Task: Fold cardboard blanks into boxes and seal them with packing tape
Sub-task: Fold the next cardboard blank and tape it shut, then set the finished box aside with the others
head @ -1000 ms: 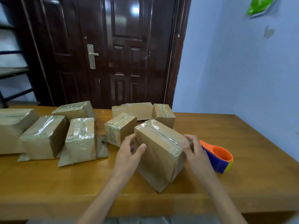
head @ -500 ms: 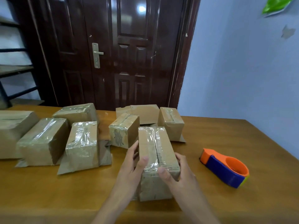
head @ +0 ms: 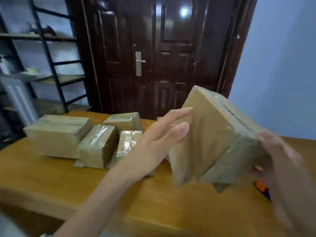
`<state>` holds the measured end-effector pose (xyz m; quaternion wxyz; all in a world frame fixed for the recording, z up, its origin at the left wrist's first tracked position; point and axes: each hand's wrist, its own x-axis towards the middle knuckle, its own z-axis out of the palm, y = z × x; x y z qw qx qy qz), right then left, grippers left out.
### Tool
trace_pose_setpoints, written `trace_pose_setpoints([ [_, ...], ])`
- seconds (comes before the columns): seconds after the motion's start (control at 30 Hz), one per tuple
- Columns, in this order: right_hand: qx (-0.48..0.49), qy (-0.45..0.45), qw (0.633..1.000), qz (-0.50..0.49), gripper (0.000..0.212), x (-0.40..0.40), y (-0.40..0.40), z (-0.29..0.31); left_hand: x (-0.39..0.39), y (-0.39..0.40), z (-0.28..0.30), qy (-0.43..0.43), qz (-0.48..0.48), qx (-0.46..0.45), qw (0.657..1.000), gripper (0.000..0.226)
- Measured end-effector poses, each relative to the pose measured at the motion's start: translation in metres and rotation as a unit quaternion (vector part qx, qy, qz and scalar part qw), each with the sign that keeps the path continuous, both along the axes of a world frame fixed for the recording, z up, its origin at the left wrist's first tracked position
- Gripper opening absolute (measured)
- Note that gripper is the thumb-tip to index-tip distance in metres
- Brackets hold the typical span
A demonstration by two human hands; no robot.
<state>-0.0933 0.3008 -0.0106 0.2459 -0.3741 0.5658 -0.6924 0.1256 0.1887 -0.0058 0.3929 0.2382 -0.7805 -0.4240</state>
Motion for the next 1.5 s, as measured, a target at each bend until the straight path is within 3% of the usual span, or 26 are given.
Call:
trace_pose_setpoints([
  [0.1,0.014,-0.037,0.998,0.042,0.049,0.018,-0.025,-0.005,0.010,-0.014,0.008,-0.006,0.031,-0.011,0.999,0.047],
  [0.27,0.024,0.077,0.996,0.026,0.063,0.072,-0.044,-0.006,0.019,-0.015,-0.026,0.006,0.100,0.016,0.995,0.054],
  [0.47,0.007,0.187,0.982,0.021,0.060,0.080,-0.050,0.002,0.046,-0.014,-0.017,0.090,0.076,0.081,0.990,0.038],
  [0.77,-0.034,0.079,0.992,-0.095,0.061,0.059,-0.050,-0.012,0.037,-0.030,0.001,-0.024,-0.022,0.069,0.997,0.034],
  [1.03,-0.011,0.102,0.966,-0.237,0.062,0.067,-0.016,-0.078,0.099,-0.039,0.004,0.034,0.179,-0.026,0.983,0.023],
  [1.23,0.062,0.110,0.958,-0.257,0.064,0.073,-0.006,-0.105,0.131,-0.030,-0.024,-0.013,0.235,-0.067,0.970,0.017],
  [1.3,0.075,0.146,0.955,-0.248,0.060,0.071,-0.005,-0.107,0.138,-0.029,-0.033,0.000,0.246,-0.062,0.967,0.019],
  [1.4,0.162,0.228,0.948,-0.153,0.056,0.062,-0.016,-0.107,0.144,-0.028,-0.042,-0.009,0.253,-0.065,0.965,0.018],
  [1.5,0.233,0.243,0.937,-0.089,0.062,0.047,-0.026,-0.099,0.149,-0.027,-0.047,-0.039,0.249,-0.070,0.965,0.018],
])
